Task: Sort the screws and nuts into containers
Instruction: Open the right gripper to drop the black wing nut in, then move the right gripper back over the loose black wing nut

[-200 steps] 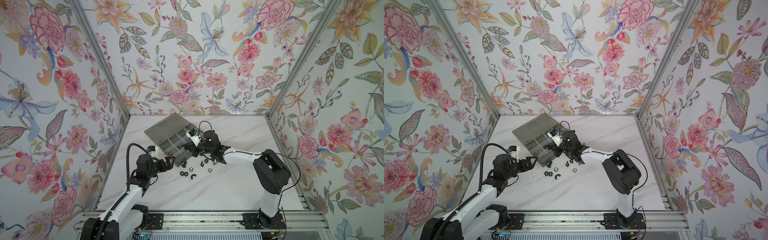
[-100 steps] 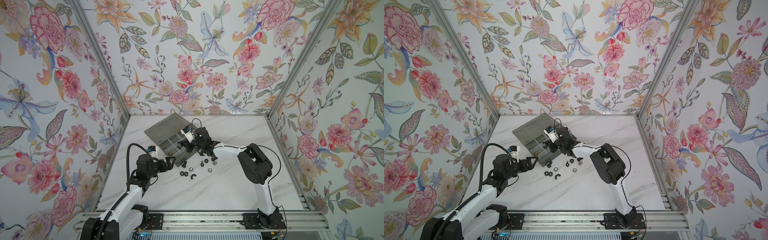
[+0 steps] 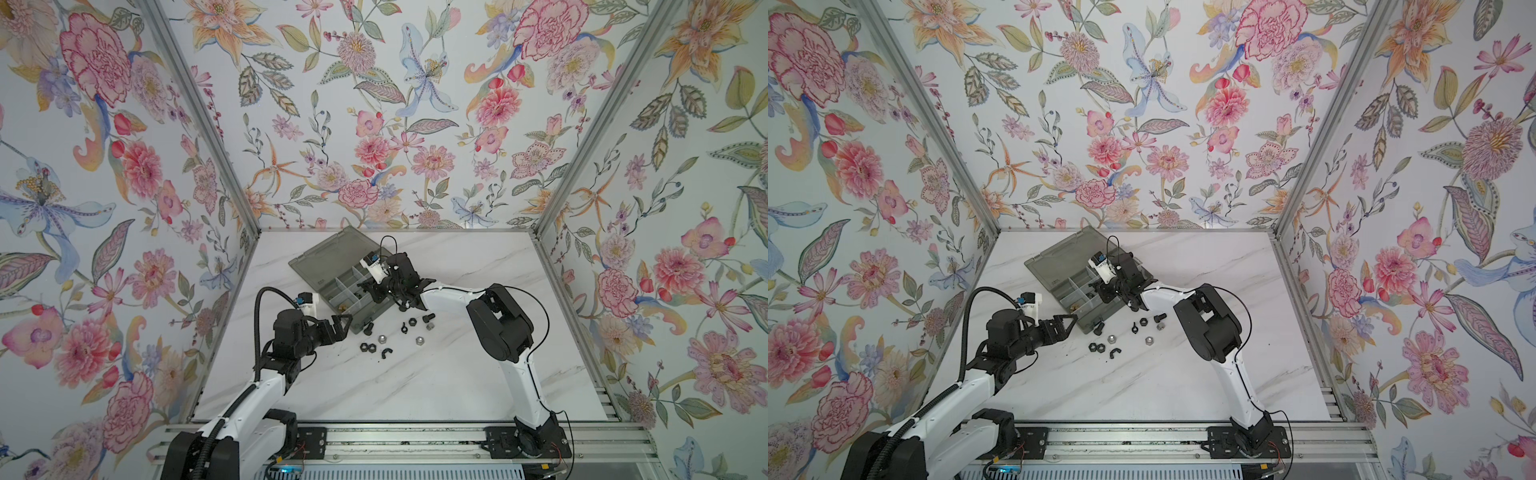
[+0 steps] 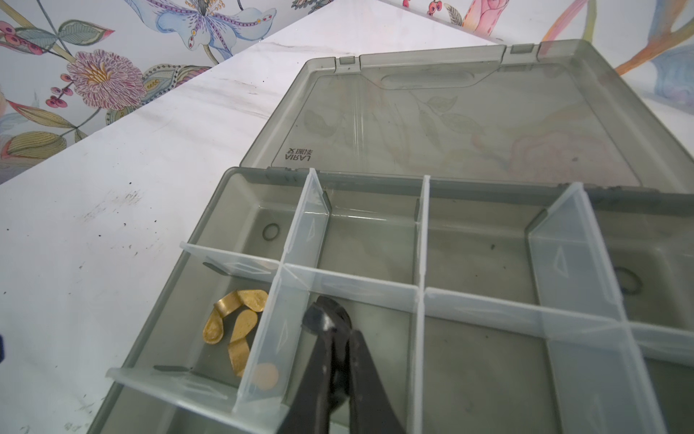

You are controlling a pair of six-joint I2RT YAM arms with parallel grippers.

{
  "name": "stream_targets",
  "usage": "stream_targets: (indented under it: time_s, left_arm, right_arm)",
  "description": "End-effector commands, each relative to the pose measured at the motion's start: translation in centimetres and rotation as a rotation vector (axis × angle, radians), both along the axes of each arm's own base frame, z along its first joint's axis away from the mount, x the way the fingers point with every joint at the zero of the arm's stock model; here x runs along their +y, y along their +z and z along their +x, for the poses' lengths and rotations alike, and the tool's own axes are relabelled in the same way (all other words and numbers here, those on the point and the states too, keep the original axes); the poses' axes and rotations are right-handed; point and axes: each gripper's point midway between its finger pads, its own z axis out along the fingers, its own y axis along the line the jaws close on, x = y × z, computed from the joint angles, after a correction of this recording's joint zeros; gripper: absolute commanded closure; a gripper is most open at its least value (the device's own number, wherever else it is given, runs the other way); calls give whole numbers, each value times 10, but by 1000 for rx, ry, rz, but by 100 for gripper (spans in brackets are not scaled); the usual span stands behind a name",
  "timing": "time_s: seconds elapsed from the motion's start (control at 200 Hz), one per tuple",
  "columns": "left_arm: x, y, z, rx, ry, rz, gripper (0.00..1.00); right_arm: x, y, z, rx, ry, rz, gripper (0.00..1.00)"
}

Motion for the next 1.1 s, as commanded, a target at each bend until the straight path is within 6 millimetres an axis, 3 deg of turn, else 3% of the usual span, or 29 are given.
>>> stream_targets:
  time_s: [0.0, 0.195, 0.365, 0.711, 0.926, 1.091]
  left_arm:
    - [-3, 2, -1, -9, -16, -10, 1]
    - [-4, 3, -2, -8, -18, -11, 1]
    - [-3, 5, -1, -16, -14, -10, 1]
    - [-2, 1, -1, -8, -8, -2, 1]
    - [-3, 1, 1, -6, -13, -6, 1]
    - [-3, 2, 1, -6, -10, -8, 1]
  right_arm:
    - [0, 3, 8, -14, -11, -7, 82]
    - [-1, 8, 7, -20, -9, -9, 73]
    - [-6, 32, -4, -55, 19, 16, 71]
    - [-45, 75, -68, -36, 88, 72, 61]
    - [-75, 74, -110, 31, 75, 83, 55]
    - [-96, 50, -136, 63, 72, 24, 52]
